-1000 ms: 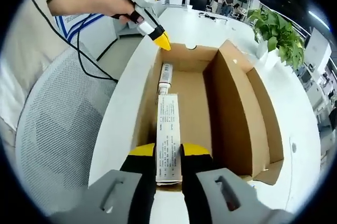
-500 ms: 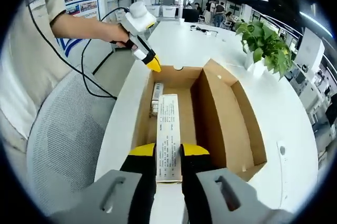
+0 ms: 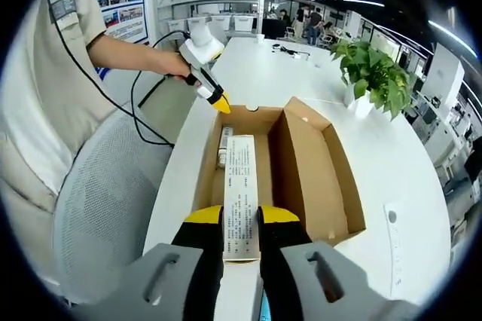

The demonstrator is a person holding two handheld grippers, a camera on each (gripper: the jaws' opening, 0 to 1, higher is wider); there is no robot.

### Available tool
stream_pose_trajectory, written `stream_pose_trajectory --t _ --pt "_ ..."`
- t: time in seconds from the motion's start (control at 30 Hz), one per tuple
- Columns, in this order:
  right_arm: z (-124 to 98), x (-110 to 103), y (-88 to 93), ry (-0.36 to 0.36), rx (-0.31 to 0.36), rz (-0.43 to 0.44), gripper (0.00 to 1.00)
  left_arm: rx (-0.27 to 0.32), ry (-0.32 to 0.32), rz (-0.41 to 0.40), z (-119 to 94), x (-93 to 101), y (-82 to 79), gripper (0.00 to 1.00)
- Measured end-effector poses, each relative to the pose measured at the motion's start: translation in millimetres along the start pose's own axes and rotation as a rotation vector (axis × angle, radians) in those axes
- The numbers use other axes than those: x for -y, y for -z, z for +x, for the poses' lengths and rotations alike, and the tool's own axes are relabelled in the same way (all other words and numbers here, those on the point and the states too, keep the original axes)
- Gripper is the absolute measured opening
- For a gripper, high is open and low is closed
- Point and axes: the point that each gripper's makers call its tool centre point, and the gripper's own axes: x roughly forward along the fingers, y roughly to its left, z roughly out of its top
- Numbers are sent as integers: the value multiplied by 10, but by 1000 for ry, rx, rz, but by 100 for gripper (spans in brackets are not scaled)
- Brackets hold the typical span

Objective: Operate the shoe box by opening the lid, removing the specified soft item, and placing it in the target area until the item is outside and the box remains undamaged.

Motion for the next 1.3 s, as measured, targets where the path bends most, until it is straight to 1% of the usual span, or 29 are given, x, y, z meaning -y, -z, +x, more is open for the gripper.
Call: stream_pose_trajectory --t 0.3,0.67,0.9,1.2,1.3 --pt "-263 98 41 27 2 -14 14 -2 0 -2 3 1 0 2" --pt "-474 192 164 42 -16 -38 14 -7 -1 -5 9 -5 -3 2" --pt "-610 287 260 55 -22 -31 14 -6 -1 -7 11 -10 -4 2" --pt "-803 390 437 75 -47 -39 14 -9 -5 -16 11 -12 -3 2" --pt "-869 458 518 86 -60 -45 14 -13 -6 -24 15 -15 -2 2"
